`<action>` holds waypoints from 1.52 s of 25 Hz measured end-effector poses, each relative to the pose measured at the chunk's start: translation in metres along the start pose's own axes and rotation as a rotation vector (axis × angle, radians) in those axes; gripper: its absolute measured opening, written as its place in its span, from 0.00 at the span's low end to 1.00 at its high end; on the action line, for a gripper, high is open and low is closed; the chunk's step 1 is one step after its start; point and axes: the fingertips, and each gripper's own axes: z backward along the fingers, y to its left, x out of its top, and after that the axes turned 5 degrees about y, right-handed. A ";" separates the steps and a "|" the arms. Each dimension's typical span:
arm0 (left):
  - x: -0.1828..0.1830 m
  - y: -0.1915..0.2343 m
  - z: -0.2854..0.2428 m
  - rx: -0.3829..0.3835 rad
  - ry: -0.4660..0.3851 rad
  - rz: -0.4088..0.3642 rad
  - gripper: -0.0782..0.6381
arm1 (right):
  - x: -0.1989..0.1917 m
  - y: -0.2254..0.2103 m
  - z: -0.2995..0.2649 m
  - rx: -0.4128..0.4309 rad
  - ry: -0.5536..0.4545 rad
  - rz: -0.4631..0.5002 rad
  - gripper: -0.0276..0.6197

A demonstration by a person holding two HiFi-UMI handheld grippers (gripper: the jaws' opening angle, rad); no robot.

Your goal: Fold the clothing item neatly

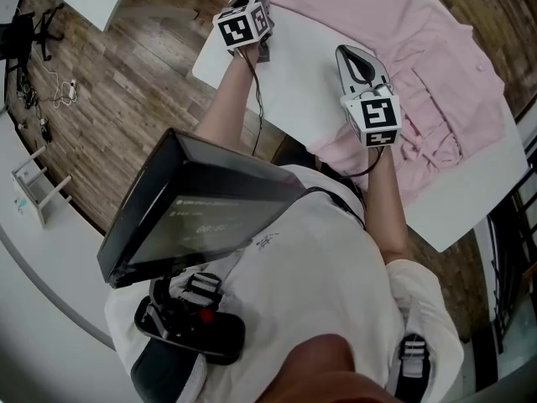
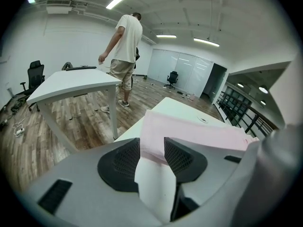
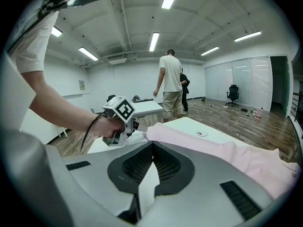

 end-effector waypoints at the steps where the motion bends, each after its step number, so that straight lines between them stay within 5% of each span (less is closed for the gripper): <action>1: -0.001 0.001 -0.002 -0.001 0.012 0.008 0.33 | 0.000 -0.001 0.000 -0.003 0.000 -0.001 0.05; 6: -0.010 0.006 -0.009 0.002 0.066 0.035 0.32 | -0.003 -0.007 0.003 -0.020 0.002 -0.013 0.05; 9: -0.011 0.006 -0.013 -0.001 0.078 0.034 0.18 | -0.008 -0.012 0.006 -0.031 0.006 -0.022 0.05; 15: 0.000 -0.007 -0.007 -0.045 0.032 0.017 0.14 | -0.013 -0.017 0.019 -0.060 0.000 -0.038 0.05; 24: 0.031 -0.081 0.024 -0.138 -0.076 -0.189 0.14 | -0.012 -0.026 0.046 -0.107 -0.038 -0.045 0.05; 38: 0.017 -0.233 0.052 -0.345 -0.143 -0.427 0.14 | -0.054 -0.060 0.113 -0.239 -0.073 -0.108 0.05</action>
